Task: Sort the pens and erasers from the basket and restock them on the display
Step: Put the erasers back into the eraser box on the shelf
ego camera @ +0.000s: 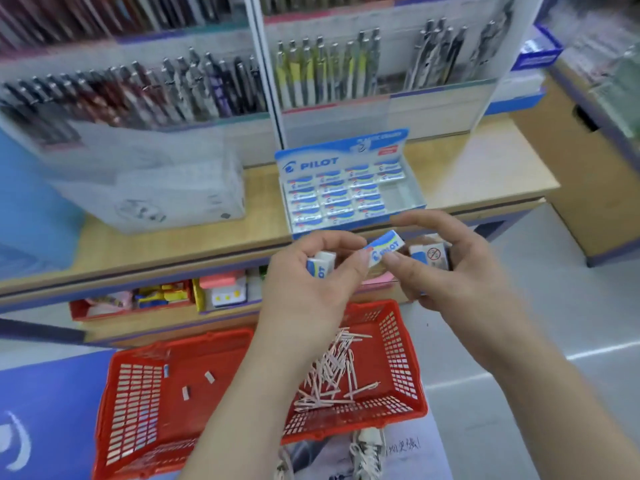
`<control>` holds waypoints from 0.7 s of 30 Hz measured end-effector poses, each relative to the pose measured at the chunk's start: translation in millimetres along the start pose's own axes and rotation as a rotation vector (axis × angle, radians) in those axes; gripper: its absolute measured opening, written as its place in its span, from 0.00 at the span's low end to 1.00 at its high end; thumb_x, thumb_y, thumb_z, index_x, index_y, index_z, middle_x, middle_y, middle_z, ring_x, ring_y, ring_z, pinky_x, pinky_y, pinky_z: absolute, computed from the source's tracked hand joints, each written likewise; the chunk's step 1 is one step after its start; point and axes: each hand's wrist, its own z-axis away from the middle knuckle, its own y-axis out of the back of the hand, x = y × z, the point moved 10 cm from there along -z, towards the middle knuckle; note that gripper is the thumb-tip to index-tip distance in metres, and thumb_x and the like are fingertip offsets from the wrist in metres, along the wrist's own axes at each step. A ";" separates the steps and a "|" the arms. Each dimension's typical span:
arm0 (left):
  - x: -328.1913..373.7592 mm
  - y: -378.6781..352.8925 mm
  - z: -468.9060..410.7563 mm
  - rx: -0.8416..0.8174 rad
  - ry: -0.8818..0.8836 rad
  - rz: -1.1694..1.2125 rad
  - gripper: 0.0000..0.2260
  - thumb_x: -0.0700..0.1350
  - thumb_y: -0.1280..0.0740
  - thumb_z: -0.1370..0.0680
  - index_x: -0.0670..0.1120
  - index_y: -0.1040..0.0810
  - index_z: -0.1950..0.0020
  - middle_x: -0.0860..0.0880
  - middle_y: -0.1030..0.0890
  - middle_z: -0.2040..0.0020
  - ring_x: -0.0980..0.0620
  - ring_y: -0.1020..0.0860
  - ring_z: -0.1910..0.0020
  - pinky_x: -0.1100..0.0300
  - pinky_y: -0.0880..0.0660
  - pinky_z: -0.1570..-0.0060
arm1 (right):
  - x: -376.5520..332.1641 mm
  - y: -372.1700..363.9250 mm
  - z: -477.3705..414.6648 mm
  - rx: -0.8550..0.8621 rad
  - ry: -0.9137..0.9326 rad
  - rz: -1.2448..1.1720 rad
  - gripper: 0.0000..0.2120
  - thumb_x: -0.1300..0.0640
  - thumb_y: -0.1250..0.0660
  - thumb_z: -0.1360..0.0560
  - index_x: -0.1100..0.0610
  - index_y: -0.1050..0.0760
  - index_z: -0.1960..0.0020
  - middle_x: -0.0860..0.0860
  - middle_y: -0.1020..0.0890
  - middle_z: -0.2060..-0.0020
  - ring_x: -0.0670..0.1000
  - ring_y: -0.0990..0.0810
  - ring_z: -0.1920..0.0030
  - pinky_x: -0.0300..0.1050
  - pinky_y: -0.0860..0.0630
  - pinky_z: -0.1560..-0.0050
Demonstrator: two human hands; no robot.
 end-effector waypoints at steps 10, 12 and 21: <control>7.3 -22.9 -69.8 0.006 -0.028 -0.182 0.02 0.42 0.28 0.27 0.49 0.17 0.59 0.56 0.18 0.65 0.63 0.24 0.70 0.74 0.30 0.71 | -26.4 32.5 -61.5 0.025 0.253 0.641 0.11 0.56 0.25 0.30 0.41 0.24 0.58 0.43 0.20 0.64 0.42 0.22 0.64 0.32 0.27 0.65; 6.2 -27.7 -83.9 -0.034 -0.037 -0.237 0.02 0.43 0.29 0.26 0.51 0.18 0.57 0.57 0.18 0.61 0.65 0.23 0.65 0.79 0.32 0.69 | -28.1 37.3 -75.7 0.037 0.261 0.760 0.09 0.54 0.27 0.29 0.41 0.24 0.57 0.47 0.19 0.63 0.47 0.22 0.63 0.42 0.24 0.61; -1.3 -61.2 -143.1 -0.125 -0.165 -0.800 0.07 0.50 0.29 0.27 0.55 0.20 0.49 0.52 0.21 0.49 0.52 0.24 0.52 0.56 0.27 0.49 | -11.8 43.6 -134.5 0.099 0.136 1.289 0.11 0.50 0.32 0.26 0.47 0.21 0.45 0.51 0.20 0.49 0.55 0.25 0.47 0.47 0.29 0.52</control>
